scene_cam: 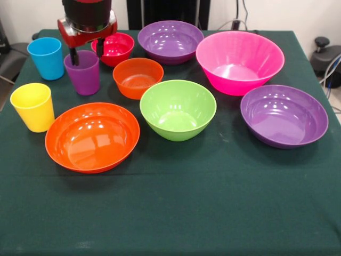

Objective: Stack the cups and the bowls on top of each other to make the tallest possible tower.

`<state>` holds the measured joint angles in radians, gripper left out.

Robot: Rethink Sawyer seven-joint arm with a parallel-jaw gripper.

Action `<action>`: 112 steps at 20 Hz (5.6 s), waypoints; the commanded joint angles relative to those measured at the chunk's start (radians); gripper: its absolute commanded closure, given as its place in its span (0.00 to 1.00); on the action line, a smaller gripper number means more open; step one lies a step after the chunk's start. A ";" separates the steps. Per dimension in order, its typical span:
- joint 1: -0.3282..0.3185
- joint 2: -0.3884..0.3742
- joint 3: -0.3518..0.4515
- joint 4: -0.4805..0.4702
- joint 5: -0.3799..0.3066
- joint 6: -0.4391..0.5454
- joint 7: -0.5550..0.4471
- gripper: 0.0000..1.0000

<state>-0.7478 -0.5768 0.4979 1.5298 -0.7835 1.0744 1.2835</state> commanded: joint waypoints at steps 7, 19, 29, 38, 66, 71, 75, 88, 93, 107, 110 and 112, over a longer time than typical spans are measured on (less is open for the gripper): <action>0.049 0.051 0.007 -0.088 -0.047 -0.001 -0.135 0.00; 0.045 0.030 -0.001 -0.075 -0.038 0.020 -0.147 0.00; 0.040 -0.004 0.010 -0.094 -0.049 0.035 -0.197 0.00; 0.031 0.022 0.031 -0.160 -0.066 0.014 -0.253 0.00; 0.045 0.024 0.001 -0.218 -0.092 0.169 -0.436 0.00; 0.027 -0.022 0.000 -0.197 -0.087 0.201 -0.464 0.00; 0.014 -0.024 0.002 -0.184 -0.084 0.191 -0.460 0.00; -0.027 -0.055 -0.024 -0.012 -0.071 0.091 -0.368 0.00; -0.045 -0.079 -0.021 0.022 -0.071 0.098 -0.354 0.00; -0.118 -0.089 -0.020 0.152 -0.092 -0.012 -0.273 0.00; -0.132 -0.073 -0.026 0.173 -0.095 -0.033 -0.250 0.00; -0.140 -0.068 -0.030 0.189 -0.100 -0.055 -0.233 0.00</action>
<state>-0.8804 -0.6700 0.4943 1.6038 -0.7833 1.1311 1.1675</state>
